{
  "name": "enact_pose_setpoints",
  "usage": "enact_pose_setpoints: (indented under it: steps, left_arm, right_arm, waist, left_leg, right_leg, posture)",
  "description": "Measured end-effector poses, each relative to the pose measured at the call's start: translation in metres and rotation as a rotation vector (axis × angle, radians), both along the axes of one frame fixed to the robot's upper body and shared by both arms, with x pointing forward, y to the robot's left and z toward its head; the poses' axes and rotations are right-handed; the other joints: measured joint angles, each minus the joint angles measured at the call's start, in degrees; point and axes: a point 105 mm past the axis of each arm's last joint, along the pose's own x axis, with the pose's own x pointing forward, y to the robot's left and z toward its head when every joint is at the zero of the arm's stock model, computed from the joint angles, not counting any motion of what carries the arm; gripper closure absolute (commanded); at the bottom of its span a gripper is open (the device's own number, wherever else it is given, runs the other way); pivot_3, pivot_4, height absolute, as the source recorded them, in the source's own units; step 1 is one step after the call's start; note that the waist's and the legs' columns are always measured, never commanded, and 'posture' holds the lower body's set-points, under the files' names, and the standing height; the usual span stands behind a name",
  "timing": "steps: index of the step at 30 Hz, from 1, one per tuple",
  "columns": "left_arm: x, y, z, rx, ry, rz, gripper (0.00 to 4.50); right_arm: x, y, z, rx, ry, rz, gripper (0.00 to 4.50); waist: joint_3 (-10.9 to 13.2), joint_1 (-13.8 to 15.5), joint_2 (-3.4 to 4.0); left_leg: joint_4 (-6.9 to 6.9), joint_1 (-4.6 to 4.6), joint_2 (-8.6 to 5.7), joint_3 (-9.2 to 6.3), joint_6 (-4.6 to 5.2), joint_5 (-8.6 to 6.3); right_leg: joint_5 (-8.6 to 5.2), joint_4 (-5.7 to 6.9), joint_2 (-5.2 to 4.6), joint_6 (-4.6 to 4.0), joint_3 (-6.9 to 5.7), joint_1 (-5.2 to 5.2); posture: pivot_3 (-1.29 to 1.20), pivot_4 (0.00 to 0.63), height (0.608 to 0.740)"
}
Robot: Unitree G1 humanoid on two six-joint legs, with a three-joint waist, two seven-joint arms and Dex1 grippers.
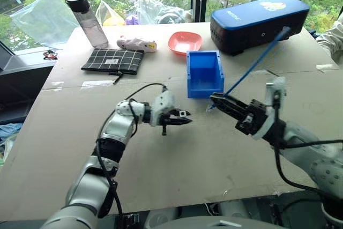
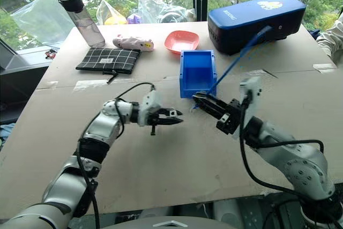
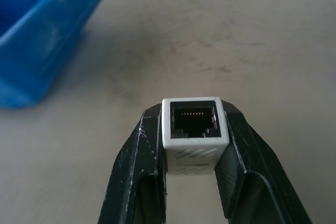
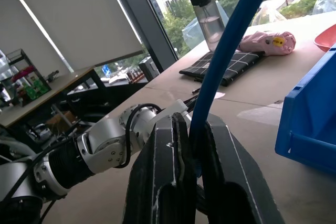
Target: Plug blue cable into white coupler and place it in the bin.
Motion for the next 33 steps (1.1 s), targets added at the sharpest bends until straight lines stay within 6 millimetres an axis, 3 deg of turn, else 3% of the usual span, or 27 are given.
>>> enact_pose_setpoints:
  steps: [6, 17, 33]
  left_arm:
    - [-0.002, -0.022, -0.004, 0.057, -0.017, -0.09, 3.89]
    - [-0.003, -0.019, -0.014, 0.108, -0.004, -0.113, 3.89]
    - [-0.003, -0.019, -0.014, 0.114, -0.003, -0.114, 3.89]
  right_arm:
    - [0.024, 0.009, -0.029, -0.181, -0.04, 0.047, 4.5]
    - [0.03, 0.02, -0.056, -0.322, -0.108, 0.098, 4.5]
    - [0.026, 0.026, -0.06, -0.407, -0.223, 0.165, 4.5]
  waist:
    - [0.0, -0.04, 0.0]
    - [-0.01, 0.04, -0.01]
    - [-0.02, 0.0, -0.01]
  left_leg:
    - [0.01, 0.0, -0.01, 0.01, 0.0, 0.0]
    - [0.03, -0.01, -0.03, -0.07, -0.01, 0.0]
    - [0.04, 0.0, -0.04, -0.08, -0.01, 0.01]
  right_leg:
    - [0.01, 0.0, -0.02, 0.0, 0.0, 0.0]
    - [0.02, 0.01, -0.09, 0.02, -0.01, -0.02]
    - [0.03, 0.03, -0.09, 0.03, -0.01, -0.02]
  posture:
    - [0.0, 0.15, 0.74]
    - [0.0, 0.15, 0.74]
    - [0.0, 0.15, 0.74]
